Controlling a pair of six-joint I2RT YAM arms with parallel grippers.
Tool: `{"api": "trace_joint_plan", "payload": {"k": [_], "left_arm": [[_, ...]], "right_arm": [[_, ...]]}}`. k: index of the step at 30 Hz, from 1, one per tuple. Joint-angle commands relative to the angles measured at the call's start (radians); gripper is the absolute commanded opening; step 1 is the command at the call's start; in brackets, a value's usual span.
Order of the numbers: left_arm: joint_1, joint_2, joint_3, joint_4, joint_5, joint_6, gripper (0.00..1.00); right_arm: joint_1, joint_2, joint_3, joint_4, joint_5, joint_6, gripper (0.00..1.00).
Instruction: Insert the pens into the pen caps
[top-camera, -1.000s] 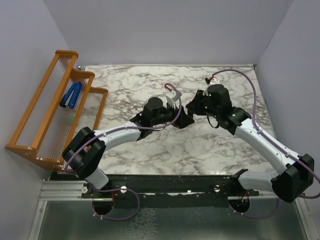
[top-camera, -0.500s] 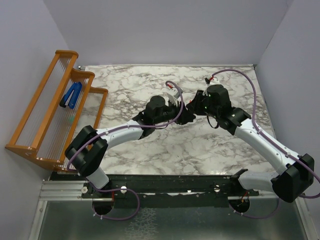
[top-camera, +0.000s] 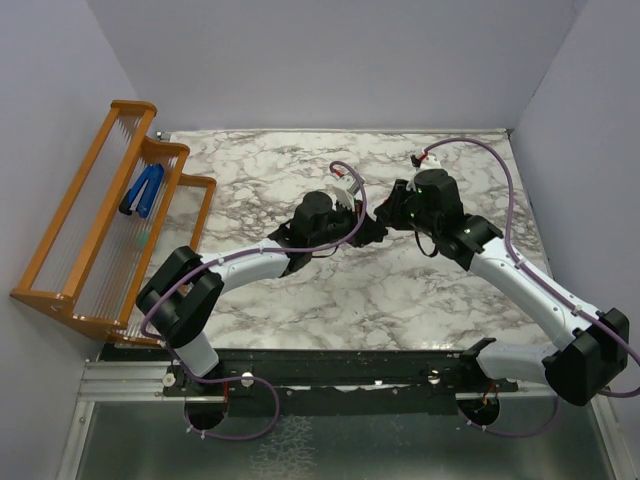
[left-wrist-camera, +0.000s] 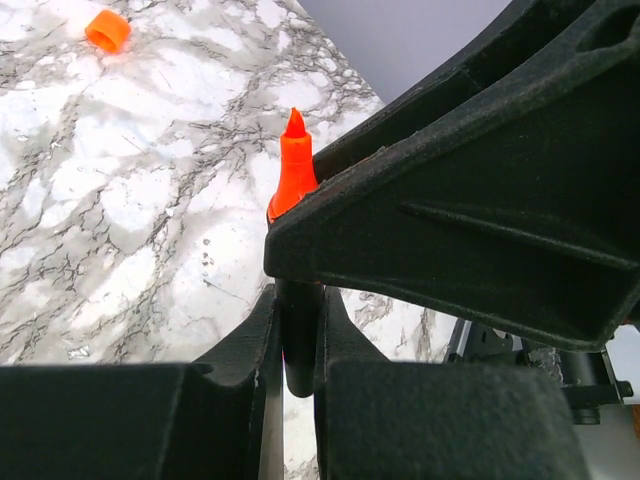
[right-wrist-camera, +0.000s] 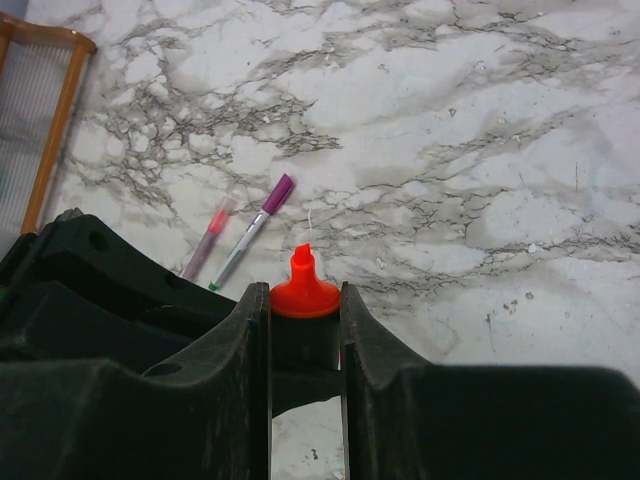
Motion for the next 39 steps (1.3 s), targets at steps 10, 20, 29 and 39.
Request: {"api": "trace_joint_plan", "payload": {"k": [10,20,29,39], "left_arm": [[0.001,-0.011,-0.018,0.051,-0.026,0.075,0.0],[0.081,-0.064,-0.129,0.035,-0.022,0.087,0.0],[0.153,-0.233,-0.226,-0.073,-0.024,0.128,0.0],[0.158,-0.477,-0.157,-0.424,-0.054,0.335,0.0]], "right_arm": [[0.008,-0.009,0.088,-0.043,0.109,-0.054,0.29],[-0.038,0.088,0.436,-0.147,0.216,-0.195,0.44],[-0.35,0.318,0.645,-0.304,-0.045,-0.061,0.52],[-0.459,0.657,0.874,-0.466,-0.004,0.175,0.76]]}}
